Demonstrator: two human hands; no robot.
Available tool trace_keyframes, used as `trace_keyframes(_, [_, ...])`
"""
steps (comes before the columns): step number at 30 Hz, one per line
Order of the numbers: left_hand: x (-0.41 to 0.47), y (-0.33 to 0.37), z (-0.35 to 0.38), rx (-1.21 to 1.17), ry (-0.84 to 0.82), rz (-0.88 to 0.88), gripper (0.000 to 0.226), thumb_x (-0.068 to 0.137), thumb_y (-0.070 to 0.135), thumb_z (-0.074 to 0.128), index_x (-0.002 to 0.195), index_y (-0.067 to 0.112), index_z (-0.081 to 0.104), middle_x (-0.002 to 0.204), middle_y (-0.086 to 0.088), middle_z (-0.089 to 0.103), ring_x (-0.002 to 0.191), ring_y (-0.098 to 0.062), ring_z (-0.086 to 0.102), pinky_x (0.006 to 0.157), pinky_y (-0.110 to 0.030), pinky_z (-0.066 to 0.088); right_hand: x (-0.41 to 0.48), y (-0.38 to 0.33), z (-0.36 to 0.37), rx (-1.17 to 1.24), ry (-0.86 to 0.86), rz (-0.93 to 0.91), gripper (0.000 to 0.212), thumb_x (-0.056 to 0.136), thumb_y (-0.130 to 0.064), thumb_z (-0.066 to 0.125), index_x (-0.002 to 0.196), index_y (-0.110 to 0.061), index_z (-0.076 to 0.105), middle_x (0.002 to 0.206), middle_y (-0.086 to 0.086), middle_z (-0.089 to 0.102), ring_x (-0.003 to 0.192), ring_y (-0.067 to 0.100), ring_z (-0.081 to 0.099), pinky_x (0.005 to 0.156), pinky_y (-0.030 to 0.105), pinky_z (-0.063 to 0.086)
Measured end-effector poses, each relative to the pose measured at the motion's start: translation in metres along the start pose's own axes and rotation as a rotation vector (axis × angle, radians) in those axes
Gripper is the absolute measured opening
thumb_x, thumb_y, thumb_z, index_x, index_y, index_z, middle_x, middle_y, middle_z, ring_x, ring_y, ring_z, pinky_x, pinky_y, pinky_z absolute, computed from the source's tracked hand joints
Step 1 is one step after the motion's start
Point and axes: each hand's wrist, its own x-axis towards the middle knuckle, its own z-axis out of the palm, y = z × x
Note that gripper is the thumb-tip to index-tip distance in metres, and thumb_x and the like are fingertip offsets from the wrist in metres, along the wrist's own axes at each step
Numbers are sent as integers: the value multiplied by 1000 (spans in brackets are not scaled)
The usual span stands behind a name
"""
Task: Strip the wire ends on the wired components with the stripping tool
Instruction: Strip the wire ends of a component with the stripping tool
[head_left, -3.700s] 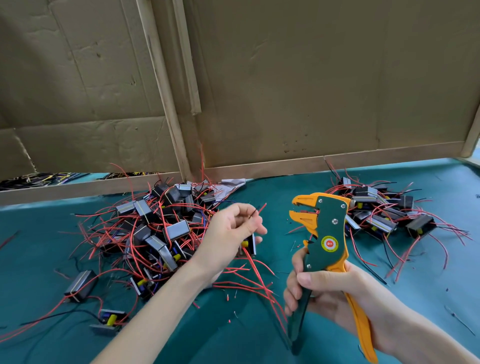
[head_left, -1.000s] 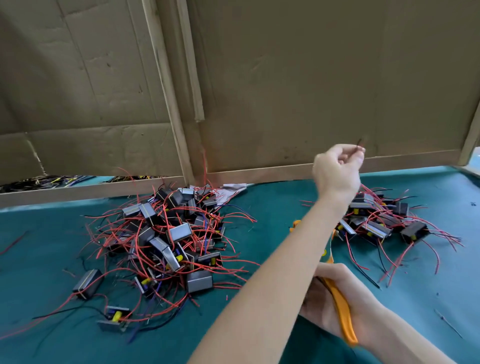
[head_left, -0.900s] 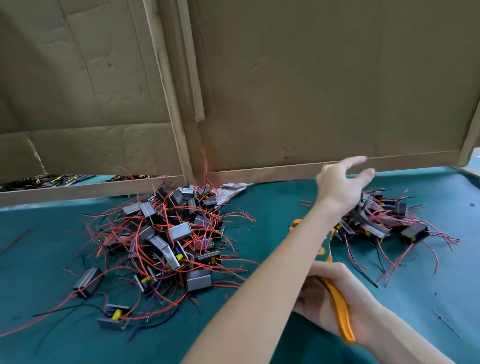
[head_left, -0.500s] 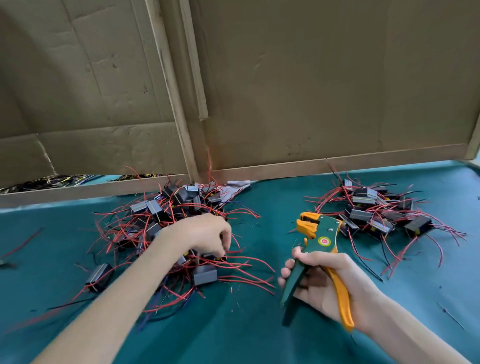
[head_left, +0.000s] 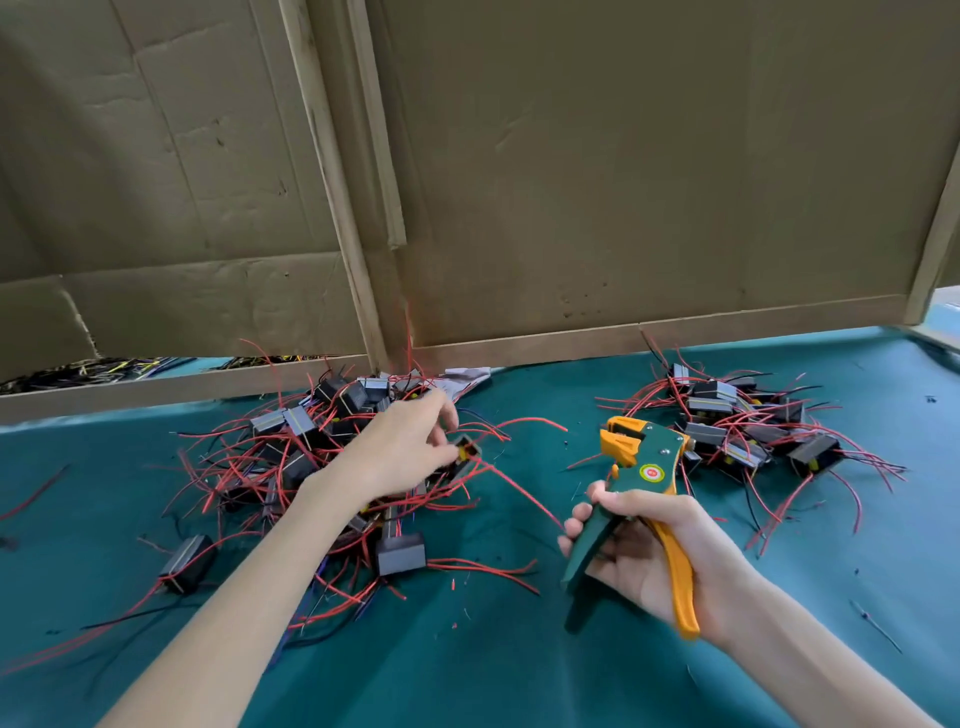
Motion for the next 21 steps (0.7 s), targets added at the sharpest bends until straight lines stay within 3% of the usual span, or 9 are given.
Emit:
trace_keyframes(4, [12, 15, 7, -417, 195, -53, 24, 86, 12, 64, 97, 22, 45, 72, 5, 55, 54, -8, 55, 63, -24, 47, 0, -4, 0, 22, 13, -30, 15, 58, -1, 68, 73, -1, 64, 74, 19, 61, 64, 34, 66, 63, 43, 60])
trace_keyframes(7, [22, 22, 21, -592, 274, -177, 29, 83, 0, 59, 89, 23, 43, 70, 1, 51, 53, -13, 57, 66, -35, 51, 0, -8, -1, 25, 19, -61, 20, 59, -2, 69, 77, -2, 62, 75, 19, 60, 65, 34, 65, 64, 44, 59])
trace_keyframes(12, [32, 27, 47, -854, 75, -328, 28, 81, -19, 50, 81, 9, 49, 79, -10, 48, 56, -23, 62, 57, -26, 58, 0, -14, -3, 32, 24, -101, 25, 60, -3, 70, 82, -3, 58, 74, 18, 60, 66, 33, 65, 65, 43, 59])
trace_keyframes(15, [28, 21, 59, -846, -53, -168, 29, 81, -20, 52, 80, 9, 58, 77, -9, 48, 62, -19, 56, 63, -25, 58, 1, -16, -4, 38, 34, -113, 26, 57, -3, 71, 81, -2, 59, 74, 17, 61, 66, 32, 65, 65, 42, 59])
trace_keyframes(17, [24, 18, 63, -699, -87, -29, 31, 81, -16, 55, 83, 14, 63, 82, -9, 55, 69, -18, 53, 71, -26, 57, 1, -17, -4, 41, 38, -121, 27, 59, -4, 70, 83, -2, 58, 74, 17, 61, 66, 32, 65, 65, 42, 59])
trace_keyframes(21, [22, 18, 71, -367, 177, 62, 28, 81, 2, 68, 95, 24, 58, 101, -3, 58, 82, -16, 56, 75, -16, 43, 3, -17, -6, 64, 51, -133, 23, 61, -3, 68, 82, -2, 59, 73, 17, 61, 65, 32, 66, 65, 43, 59])
